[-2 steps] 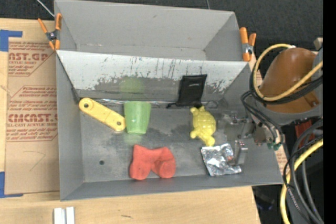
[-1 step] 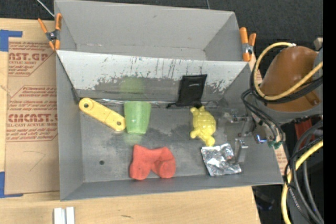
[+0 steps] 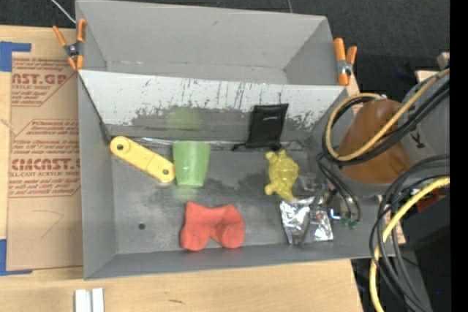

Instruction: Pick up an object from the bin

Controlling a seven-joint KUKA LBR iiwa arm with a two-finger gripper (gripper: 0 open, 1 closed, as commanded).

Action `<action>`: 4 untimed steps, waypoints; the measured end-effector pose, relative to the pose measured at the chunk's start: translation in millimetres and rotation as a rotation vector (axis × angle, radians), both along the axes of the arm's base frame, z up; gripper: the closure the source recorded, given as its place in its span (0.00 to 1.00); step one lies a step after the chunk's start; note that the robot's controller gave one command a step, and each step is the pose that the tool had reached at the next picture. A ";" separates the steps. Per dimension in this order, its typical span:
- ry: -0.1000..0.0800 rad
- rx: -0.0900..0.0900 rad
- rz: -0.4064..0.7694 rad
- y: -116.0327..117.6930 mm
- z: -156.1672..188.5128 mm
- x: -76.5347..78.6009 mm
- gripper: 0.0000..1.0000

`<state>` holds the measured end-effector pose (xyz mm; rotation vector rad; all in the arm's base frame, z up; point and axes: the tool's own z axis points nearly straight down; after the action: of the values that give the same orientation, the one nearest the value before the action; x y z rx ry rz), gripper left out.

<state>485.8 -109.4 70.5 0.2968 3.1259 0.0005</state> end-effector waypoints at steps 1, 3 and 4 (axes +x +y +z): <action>0.000 -0.001 0.371 4.2 44.2 -6.3 0.00; -0.021 -0.008 0.617 4.8 2.1 0.0 0.00; -0.005 0.001 0.001 2.0 0.1 1.2 1.00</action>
Offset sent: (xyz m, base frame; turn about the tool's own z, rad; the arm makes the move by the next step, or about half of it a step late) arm 0.0000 0.0000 0.0000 0.0000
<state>487.1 -107.5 70.6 0.2947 3.1210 0.0034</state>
